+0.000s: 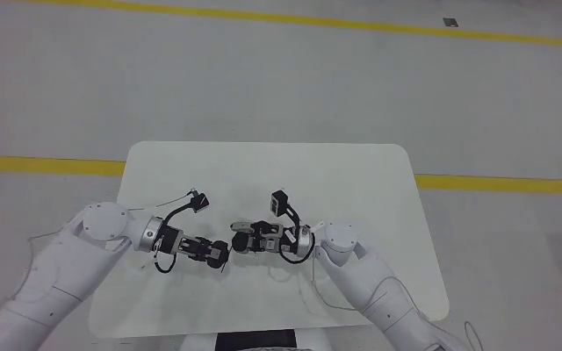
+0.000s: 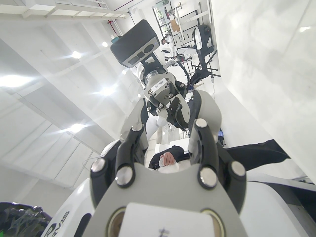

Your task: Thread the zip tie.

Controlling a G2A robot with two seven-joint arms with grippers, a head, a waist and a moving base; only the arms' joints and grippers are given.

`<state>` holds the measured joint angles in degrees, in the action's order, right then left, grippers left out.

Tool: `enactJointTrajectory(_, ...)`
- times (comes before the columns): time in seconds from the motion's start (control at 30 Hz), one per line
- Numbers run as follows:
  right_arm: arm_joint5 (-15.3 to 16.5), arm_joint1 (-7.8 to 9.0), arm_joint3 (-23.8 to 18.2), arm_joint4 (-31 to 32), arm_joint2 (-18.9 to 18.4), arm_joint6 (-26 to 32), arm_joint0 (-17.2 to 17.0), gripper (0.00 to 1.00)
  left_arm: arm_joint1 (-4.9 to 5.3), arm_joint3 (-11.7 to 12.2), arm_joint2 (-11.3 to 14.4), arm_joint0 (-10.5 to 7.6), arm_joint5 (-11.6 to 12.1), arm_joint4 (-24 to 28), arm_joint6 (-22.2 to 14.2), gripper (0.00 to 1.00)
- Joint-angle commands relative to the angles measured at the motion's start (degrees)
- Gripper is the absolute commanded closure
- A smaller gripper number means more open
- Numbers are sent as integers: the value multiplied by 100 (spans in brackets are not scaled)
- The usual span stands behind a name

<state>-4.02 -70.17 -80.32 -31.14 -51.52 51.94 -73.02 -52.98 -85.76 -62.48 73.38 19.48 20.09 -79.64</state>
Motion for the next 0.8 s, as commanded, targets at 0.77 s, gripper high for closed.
enactJointTrajectory(0.77, 50, 59, -204, 181, -84, -75, -151, 80, 0, 0, 0, 0, 0, 0, 0, 100)
